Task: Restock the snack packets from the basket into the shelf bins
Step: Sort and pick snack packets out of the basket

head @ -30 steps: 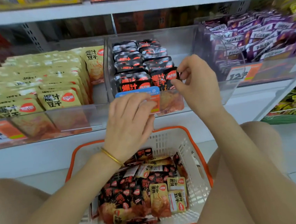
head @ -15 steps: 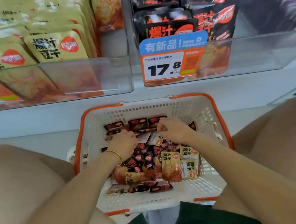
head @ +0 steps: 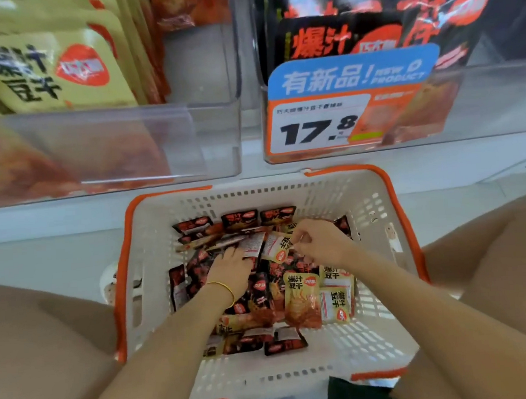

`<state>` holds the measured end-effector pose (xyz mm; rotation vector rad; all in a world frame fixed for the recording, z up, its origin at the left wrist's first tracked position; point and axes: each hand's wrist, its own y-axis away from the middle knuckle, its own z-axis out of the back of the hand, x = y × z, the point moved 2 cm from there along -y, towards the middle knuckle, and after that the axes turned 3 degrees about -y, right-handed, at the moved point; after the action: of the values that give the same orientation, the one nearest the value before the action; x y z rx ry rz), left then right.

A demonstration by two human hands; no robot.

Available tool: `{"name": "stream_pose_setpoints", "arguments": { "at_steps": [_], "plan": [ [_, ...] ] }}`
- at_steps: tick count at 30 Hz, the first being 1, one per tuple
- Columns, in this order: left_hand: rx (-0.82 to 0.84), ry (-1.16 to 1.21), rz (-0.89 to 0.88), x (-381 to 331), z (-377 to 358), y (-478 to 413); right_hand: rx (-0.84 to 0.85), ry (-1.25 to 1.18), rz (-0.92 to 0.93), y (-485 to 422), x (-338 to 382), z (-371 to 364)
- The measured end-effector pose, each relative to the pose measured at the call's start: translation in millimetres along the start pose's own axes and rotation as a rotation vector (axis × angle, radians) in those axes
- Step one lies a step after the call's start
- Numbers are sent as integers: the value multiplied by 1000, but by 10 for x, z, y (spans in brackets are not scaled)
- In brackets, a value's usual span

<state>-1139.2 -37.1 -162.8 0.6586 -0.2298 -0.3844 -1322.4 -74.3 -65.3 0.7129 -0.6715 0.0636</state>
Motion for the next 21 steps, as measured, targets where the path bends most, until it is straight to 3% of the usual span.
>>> {"name": "stream_pose_setpoints", "arguments": {
  "at_steps": [4, 7, 15, 21],
  "plan": [
    [77, -24, -90, -80, -92, 16, -13, -35, 25, 39, -6, -20],
    [13, -2, -80, -98, -44, 36, -14, -50, 4, 47, -63, -24],
    [-474, 432, -47, -30, 653, 297, -105, -66, 55, 139, -25, 96],
    [-708, 711, -236, -212, 1505, 806, -109, -53, 276, 537, 252, 566]
  ]
}}
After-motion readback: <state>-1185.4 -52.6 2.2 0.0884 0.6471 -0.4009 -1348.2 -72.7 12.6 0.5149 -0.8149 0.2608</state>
